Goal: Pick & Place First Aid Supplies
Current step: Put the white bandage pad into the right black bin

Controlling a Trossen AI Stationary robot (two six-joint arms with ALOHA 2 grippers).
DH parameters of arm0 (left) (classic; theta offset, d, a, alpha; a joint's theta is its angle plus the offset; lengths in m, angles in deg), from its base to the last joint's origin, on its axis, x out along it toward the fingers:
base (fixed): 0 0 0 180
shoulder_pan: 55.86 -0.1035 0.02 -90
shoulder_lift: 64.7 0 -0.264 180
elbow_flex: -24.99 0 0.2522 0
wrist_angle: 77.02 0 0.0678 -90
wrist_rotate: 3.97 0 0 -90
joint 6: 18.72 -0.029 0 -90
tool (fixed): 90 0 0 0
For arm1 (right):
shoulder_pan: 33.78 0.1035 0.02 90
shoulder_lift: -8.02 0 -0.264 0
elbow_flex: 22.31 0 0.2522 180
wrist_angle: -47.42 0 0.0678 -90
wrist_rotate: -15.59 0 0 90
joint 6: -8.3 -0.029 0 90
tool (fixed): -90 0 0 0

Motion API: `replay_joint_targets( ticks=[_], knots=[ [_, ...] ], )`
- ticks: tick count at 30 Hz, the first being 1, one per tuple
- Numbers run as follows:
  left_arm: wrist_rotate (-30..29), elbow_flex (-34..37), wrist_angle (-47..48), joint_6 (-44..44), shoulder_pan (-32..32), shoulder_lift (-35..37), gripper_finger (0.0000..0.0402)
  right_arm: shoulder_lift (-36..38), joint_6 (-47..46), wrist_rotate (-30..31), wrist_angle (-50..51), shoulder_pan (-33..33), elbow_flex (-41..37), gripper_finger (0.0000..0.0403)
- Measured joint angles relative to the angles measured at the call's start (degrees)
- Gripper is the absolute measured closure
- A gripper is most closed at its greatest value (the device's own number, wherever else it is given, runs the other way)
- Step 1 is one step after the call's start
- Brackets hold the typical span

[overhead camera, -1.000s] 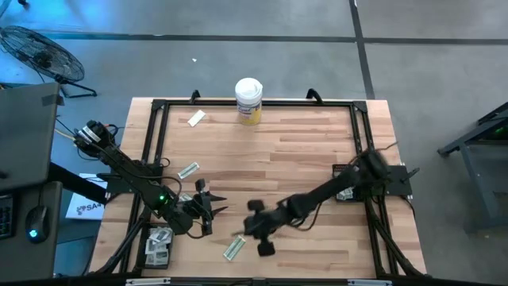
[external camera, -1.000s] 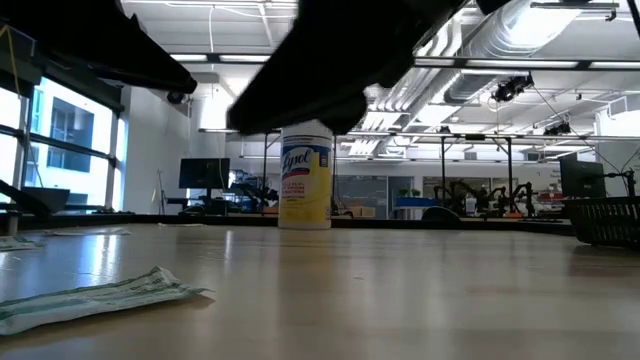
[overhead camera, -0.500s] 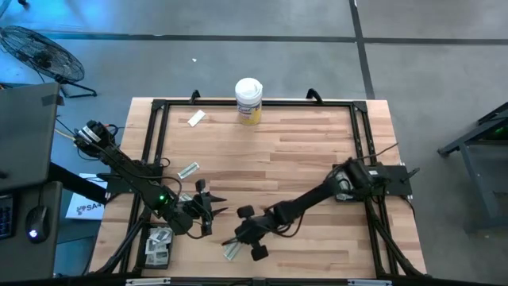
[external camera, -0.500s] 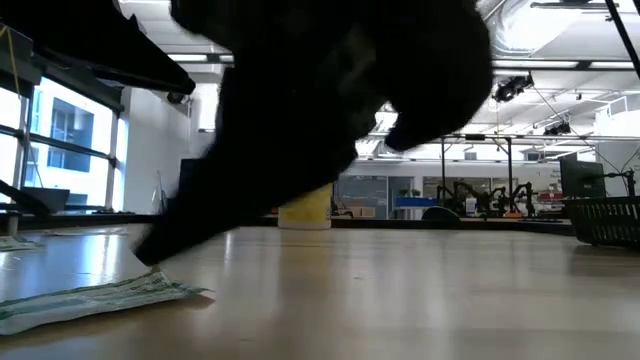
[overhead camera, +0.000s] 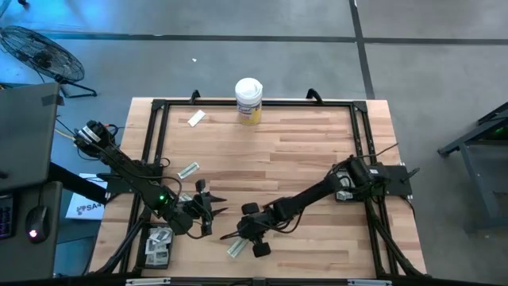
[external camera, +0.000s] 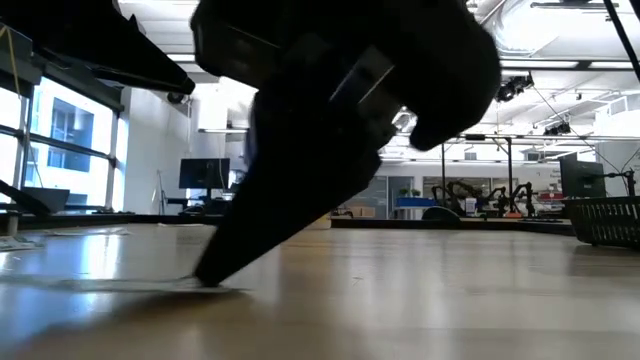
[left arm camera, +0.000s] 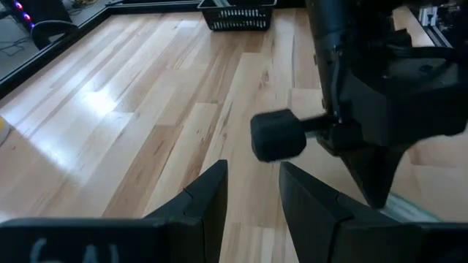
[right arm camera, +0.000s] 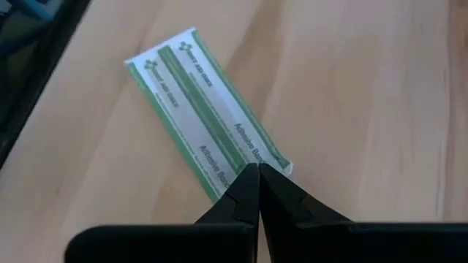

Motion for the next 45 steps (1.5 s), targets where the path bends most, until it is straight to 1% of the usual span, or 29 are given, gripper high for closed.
replay_joint_targets(
  ticks=[8, 14, 15, 18, 21, 24, 25, 33, 36, 40, 45],
  knots=[
    [0.3, 0.0, 0.4, 0.3, 0.0, 0.0, 0.0279, 4.1, -1.8, 0.4, 17.3, 0.0, 1.0, 0.0403],
    [1.4, 0.0, 0.5, 0.4, 0.0, 0.0, 0.0279, 6.1, -8.4, 1.2, 36.4, 0.0, 1.2, 0.0403],
    [1.4, 0.0, 0.5, 0.4, 0.0, 0.0, 0.0279, 6.1, -9.9, 2.0, 40.0, 0.0, 1.1, 0.0403],
    [1.4, 0.0, 0.6, 0.5, 0.0, 0.0, 0.0279, 6.5, -14.2, 4.9, 46.4, 0.0, 0.9, 0.0401],
    [1.4, 0.0, 0.9, 0.5, 0.0, 0.0, 0.0279, 7.6, -15.8, 7.3, 46.5, 0.0, 1.0, 0.0396],
    [1.4, 0.0, 0.8, 0.5, 0.0, 0.0, 0.0279, 8.5, -15.8, 7.8, 46.0, 0.3, 0.9, 0.0383],
    [1.3, 0.0, 0.9, 0.5, 0.0, 0.0, 0.0279, 8.8, -15.7, 7.2, 45.1, 0.3, 0.9, 0.0377],
    [1.4, 0.0, 1.0, 0.8, 0.0, 0.0, 0.0279, 8.9, -16.2, 5.8, 38.6, 0.3, 0.9, 0.0299],
    [1.4, 0.0, 1.0, 0.8, 0.0, 0.0, 0.0279, 8.9, -16.2, 5.8, 36.3, 0.3, 0.9, 0.0279],
    [1.4, 0.0, 1.0, 0.8, 0.0, 0.0, 0.0279, 8.9, -15.2, 4.3, 31.6, 0.4, -0.4, 0.0268],
    [1.4, 0.0, 1.0, 0.8, 0.0, 0.0, 0.0279, 8.9, -15.1, 3.0, 29.4, 0.4, -3.7, 0.0273]
  ],
)
